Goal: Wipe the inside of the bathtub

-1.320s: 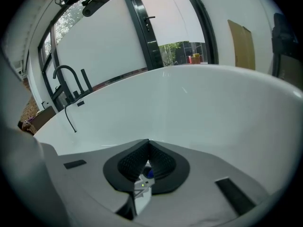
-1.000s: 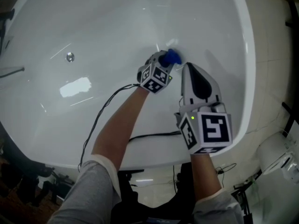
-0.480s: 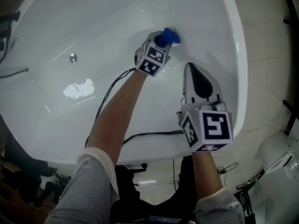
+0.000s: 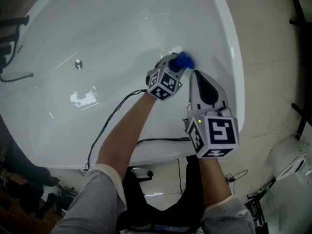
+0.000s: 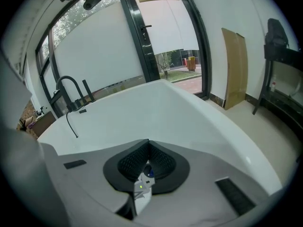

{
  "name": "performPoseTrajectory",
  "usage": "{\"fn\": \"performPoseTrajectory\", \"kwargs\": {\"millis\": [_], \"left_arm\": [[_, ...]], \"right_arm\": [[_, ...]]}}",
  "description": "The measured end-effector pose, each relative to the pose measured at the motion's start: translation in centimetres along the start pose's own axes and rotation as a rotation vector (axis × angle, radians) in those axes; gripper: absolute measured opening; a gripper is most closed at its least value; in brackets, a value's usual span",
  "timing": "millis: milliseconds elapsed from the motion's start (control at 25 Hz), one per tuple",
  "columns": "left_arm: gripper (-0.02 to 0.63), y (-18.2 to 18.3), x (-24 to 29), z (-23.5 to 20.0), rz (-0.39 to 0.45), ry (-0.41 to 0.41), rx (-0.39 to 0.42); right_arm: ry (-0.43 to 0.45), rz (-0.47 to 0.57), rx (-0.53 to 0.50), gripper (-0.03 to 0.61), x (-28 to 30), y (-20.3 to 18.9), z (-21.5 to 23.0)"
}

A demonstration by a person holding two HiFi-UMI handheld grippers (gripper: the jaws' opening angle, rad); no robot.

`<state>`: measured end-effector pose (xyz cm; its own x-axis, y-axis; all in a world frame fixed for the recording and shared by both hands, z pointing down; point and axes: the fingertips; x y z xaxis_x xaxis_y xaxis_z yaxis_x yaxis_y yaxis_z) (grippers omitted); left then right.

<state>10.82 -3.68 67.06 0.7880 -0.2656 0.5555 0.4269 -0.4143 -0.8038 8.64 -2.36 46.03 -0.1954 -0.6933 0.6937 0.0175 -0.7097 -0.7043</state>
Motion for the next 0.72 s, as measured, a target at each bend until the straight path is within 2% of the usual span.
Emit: {"fn": "performPoseTrajectory", "kwargs": {"millis": [200,320,480,720], "left_arm": [[0.071,5.7,-0.6,-6.6,0.059,0.075,0.029],[0.071,7.7,-0.9,-7.6,0.035,0.07,0.051],[0.069,8.5,-1.5,-4.5,0.05,0.038,0.02],[0.069,7.3,-1.6,4.1,0.018,-0.049,0.001]], "right_arm": [[-0.031,0.002,0.009,0.006,-1.1,0.2,1.0],[-0.042,-0.006,0.016,0.006,-2.2,0.1,1.2],[-0.05,-0.011,0.018,0.006,-3.7,1.0,0.8],[-0.055,0.012,0.012,0.006,-5.9,3.3,1.6]]}}
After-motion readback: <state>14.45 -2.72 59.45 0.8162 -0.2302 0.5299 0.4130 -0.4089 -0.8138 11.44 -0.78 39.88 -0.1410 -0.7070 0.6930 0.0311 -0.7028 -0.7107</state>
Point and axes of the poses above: the fingertips, and each gripper's own axes: x forward along the fingers, z to its right, y out of its top, and after that the axes turned 8 degrees about -y, right-handed
